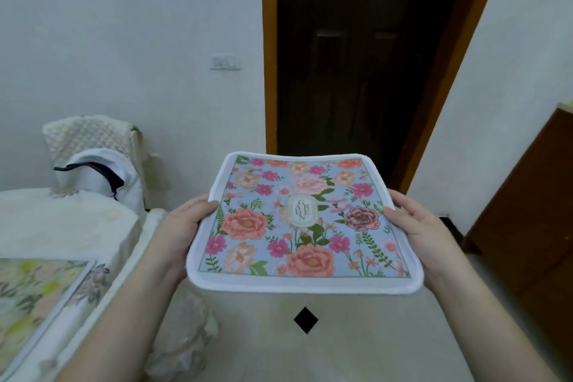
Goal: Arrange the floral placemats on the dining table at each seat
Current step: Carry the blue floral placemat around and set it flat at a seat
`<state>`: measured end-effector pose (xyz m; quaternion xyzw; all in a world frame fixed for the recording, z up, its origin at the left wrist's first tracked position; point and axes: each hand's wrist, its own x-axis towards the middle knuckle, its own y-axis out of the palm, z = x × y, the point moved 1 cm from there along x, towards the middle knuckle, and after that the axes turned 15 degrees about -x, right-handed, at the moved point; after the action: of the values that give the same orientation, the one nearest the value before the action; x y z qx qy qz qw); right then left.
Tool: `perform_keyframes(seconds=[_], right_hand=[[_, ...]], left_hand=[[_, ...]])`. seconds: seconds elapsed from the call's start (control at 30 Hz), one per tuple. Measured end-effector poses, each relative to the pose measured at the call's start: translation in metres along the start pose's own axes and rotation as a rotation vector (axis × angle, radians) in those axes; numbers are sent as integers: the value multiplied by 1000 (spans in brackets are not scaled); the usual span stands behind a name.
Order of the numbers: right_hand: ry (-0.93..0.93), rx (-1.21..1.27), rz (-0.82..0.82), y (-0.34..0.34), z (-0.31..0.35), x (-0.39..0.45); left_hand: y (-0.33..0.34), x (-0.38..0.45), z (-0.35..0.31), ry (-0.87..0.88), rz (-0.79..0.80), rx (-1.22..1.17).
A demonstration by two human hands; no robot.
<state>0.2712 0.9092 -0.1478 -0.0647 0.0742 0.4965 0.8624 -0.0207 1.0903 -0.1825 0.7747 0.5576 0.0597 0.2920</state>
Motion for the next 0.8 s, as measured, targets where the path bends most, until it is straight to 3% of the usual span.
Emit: perform_keyframes(seconds=[0.37,0.8], right_hand=[[9,-41,59,74,11,127],[33,-51,230,101,24,337]], left_hand=[[-39,98,-51,18,-128,-17],[-30,251,-59,37,-269,-9]])
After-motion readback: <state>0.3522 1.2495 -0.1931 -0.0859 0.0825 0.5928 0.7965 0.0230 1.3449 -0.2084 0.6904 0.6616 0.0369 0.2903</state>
